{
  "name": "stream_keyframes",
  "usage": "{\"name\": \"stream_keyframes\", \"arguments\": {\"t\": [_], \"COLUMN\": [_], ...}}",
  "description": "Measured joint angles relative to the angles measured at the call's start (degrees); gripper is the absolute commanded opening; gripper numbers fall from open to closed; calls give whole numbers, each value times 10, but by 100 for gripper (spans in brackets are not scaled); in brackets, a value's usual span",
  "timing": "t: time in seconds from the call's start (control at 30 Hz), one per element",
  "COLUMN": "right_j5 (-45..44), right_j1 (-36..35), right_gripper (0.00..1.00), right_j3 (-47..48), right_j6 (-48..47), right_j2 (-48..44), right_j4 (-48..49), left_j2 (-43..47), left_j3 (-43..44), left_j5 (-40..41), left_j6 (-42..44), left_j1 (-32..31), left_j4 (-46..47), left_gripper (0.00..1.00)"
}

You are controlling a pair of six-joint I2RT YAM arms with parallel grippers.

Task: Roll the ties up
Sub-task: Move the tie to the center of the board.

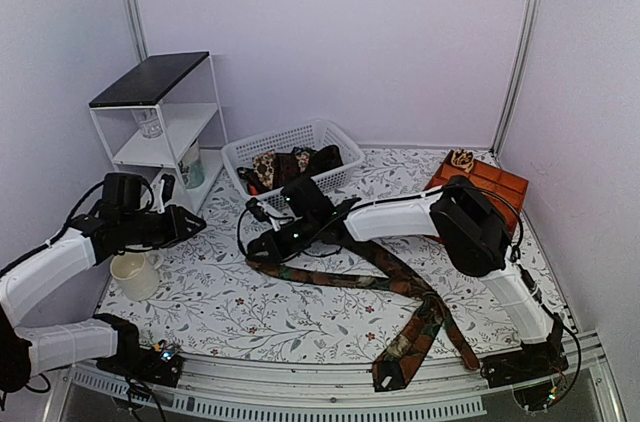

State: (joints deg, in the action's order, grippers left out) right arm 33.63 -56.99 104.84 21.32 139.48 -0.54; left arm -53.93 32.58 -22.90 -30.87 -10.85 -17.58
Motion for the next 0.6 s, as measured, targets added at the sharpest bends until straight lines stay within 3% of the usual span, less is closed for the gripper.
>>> {"name": "stream_keyframes", "arguments": {"t": [0.3,0.47,0.6], "right_j5": [95,84,5], "right_j1": [-69,-79,-62], "right_gripper": [2,40,50], "right_j3": [1,30,12], "right_j6": [-10,-1,4], "right_j2": [0,0,-24], "right_j4": [14,6,-12], "left_j2": [39,52,45], "left_j3": [-29,-30,-29], "left_j5": [23,52,78], "left_j6": [-47,-54,-61], "left_j1": [0,-2,-16], "left_j4": [-12,-27,-46], "left_gripper": [28,29,31]}}
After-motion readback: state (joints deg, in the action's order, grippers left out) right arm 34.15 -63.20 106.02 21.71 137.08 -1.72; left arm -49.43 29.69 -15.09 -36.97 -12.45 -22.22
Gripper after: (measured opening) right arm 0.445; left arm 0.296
